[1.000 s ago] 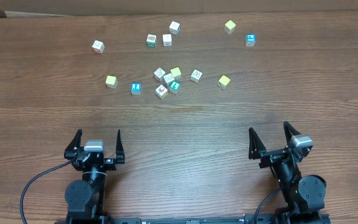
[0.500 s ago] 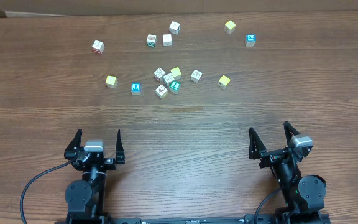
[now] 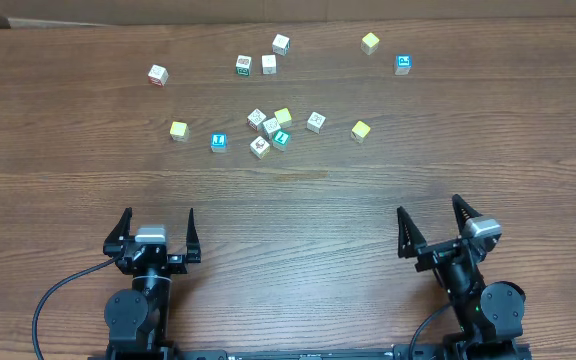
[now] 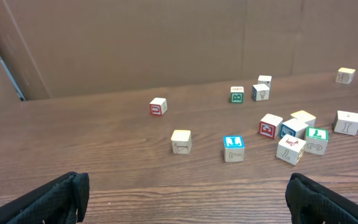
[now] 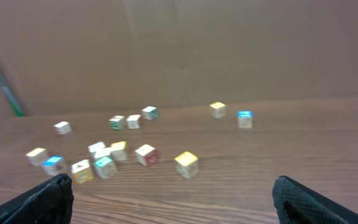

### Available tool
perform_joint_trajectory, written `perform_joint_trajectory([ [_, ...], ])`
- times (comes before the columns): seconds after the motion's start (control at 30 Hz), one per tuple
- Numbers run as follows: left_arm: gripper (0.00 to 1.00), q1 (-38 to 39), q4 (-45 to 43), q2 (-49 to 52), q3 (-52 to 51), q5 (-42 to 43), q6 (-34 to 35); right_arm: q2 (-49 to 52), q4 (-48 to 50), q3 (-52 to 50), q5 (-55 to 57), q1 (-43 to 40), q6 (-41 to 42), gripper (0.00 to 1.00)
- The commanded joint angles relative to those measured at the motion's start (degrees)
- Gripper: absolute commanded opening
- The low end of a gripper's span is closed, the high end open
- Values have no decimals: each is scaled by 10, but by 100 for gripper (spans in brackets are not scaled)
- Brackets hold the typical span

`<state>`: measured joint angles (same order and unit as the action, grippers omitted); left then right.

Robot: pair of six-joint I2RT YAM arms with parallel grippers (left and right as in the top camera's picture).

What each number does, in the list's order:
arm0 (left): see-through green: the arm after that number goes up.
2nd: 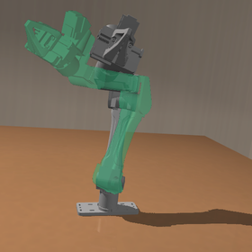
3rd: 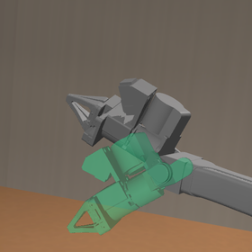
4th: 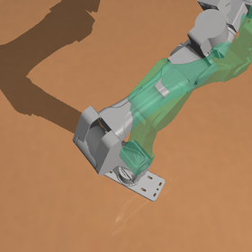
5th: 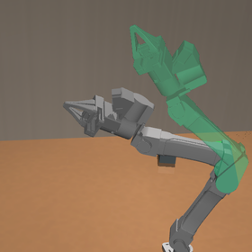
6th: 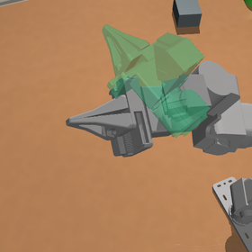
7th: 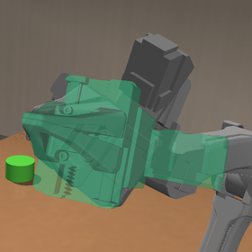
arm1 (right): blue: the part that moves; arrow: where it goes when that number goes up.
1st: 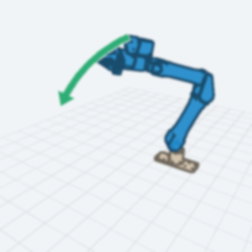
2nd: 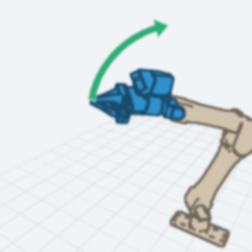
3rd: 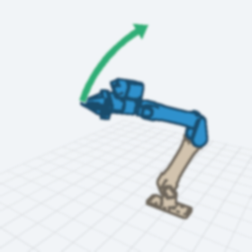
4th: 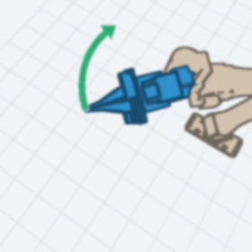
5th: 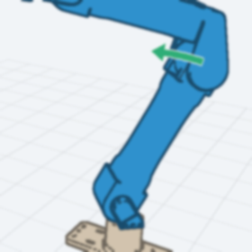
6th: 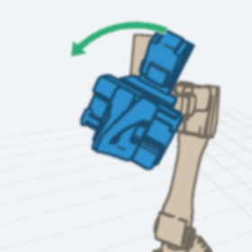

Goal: Form a circle
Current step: 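Reach the right gripper over the central block cluster toward the pretzel block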

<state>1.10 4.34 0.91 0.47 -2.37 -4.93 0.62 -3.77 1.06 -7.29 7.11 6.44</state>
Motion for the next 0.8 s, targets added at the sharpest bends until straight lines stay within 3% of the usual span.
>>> perform_joint_trajectory([
  [0.0, 100, -2, -2, -6, -2, -6, -15, -5, -1, 25, -36, 0, 64, 100],
  [0.33, 100, -2, -2, -6, -2, -6, -15, 28, -157, 240, -13, 0, 35, 100],
  [0.77, 100, -2, -2, -6, -2, -6, -15, 308, -327, 570, -7, 0, 6, 100],
])
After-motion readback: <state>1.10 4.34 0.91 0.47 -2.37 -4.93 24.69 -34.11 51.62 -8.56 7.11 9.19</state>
